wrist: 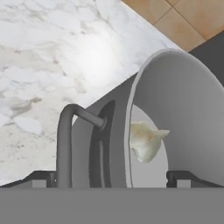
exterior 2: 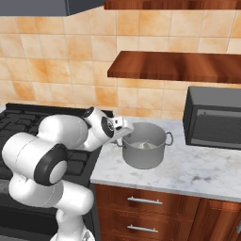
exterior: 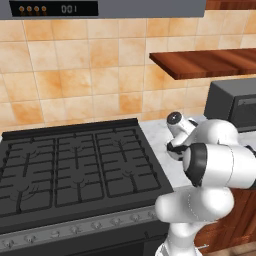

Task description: Turn on the sink faucet. Then move the garlic from the counter to the sink. Turn off the sink. Move the vegetable from the sink to the pot next to the stove. Finally move the pot to the front center burner.

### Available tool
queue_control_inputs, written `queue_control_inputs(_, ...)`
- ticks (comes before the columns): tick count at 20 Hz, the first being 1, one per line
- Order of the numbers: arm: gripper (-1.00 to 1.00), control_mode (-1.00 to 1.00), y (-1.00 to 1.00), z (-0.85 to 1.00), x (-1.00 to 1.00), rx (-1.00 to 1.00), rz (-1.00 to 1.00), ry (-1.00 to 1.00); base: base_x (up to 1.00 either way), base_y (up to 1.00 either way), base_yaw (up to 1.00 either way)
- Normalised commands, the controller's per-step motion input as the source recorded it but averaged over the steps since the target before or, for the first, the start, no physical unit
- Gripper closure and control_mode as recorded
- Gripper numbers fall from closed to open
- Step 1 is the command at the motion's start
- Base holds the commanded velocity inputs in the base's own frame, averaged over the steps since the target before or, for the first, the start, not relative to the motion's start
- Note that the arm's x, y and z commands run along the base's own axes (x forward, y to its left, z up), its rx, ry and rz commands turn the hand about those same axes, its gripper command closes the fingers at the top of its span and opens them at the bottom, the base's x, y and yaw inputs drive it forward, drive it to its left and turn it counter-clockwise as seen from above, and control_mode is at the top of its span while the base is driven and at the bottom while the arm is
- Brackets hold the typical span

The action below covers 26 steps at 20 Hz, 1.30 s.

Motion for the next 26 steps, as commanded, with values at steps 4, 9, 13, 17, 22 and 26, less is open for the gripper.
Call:
queue_control_inputs(4,-1.0,-1.0,-0.04,-0.3,0.12,0.0,0.0,0.01,0.0,0.0,0.0)
queue_control_inputs(9,1.0,-1.0,-0.04,-0.22,0.03,0.0,0.0,0.0,0.0,0.0,0.0)
queue_control_inputs(13,1.0,-1.0,0.0,-0.07,0.0,0.0,0.0,0.0,0.0,0.0,0.0)
queue_control_inputs(17,1.0,-1.0,0.0,0.03,-0.03,0.0,0.0,0.0,0.0,0.0,0.0)
queue_control_inputs(22,1.0,-1.0,0.15,0.35,-0.08,-0.01,0.0,0.0,0.0,0.0,0.0)
queue_control_inputs(26,1.0,-1.0,0.04,0.18,-0.25,0.02,0.0,-0.04,0.0,0.0,0.0)
